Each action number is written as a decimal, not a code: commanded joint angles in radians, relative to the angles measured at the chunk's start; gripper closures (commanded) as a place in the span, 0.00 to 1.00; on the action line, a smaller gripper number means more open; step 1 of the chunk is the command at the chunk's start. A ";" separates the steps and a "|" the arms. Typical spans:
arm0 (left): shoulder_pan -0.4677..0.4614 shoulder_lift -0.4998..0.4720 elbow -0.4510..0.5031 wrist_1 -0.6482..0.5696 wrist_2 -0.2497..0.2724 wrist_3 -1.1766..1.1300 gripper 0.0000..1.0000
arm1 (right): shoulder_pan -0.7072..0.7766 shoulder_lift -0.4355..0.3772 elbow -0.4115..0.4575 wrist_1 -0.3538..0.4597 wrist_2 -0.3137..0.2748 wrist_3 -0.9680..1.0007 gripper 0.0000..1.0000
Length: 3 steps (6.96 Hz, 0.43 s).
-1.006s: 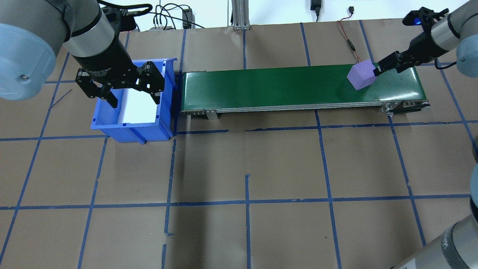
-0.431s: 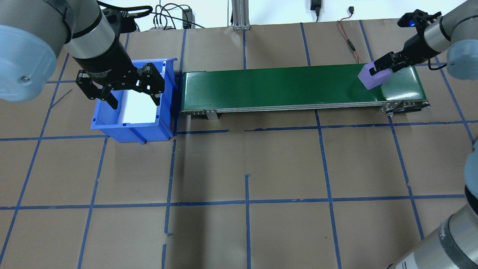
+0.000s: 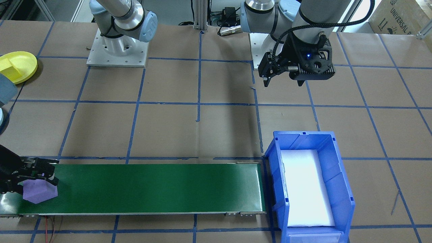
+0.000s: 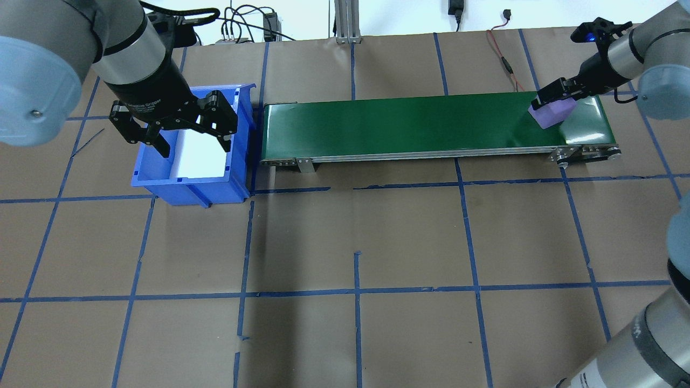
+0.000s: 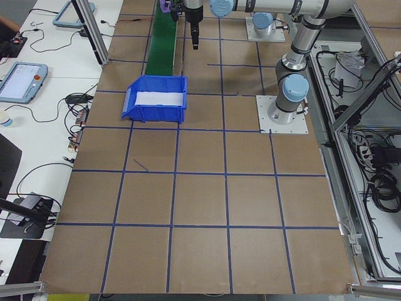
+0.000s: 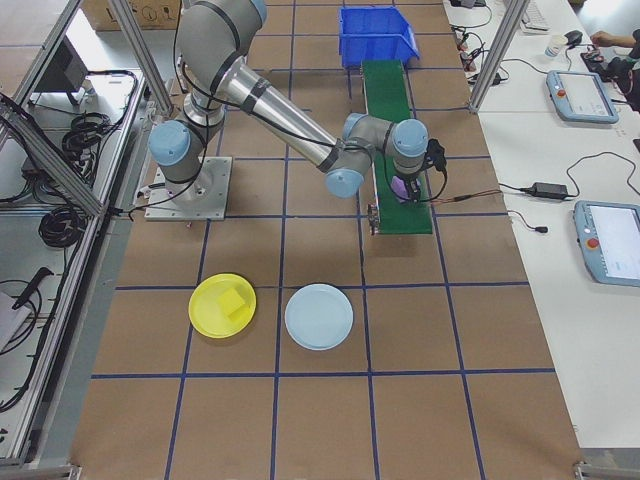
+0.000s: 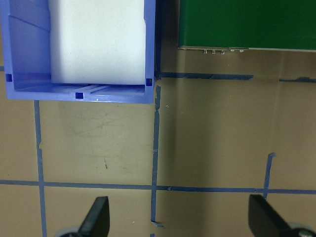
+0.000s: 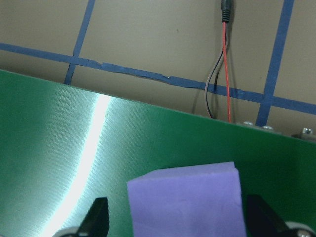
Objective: Move block left to right into plate
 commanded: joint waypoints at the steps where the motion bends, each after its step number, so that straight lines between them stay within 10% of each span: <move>1: 0.000 -0.001 -0.002 0.000 0.000 0.000 0.00 | -0.002 -0.006 -0.002 -0.033 -0.136 0.000 0.61; 3: 0.000 -0.004 -0.002 0.002 0.000 0.000 0.00 | -0.021 -0.036 0.013 -0.131 -0.325 -0.009 0.76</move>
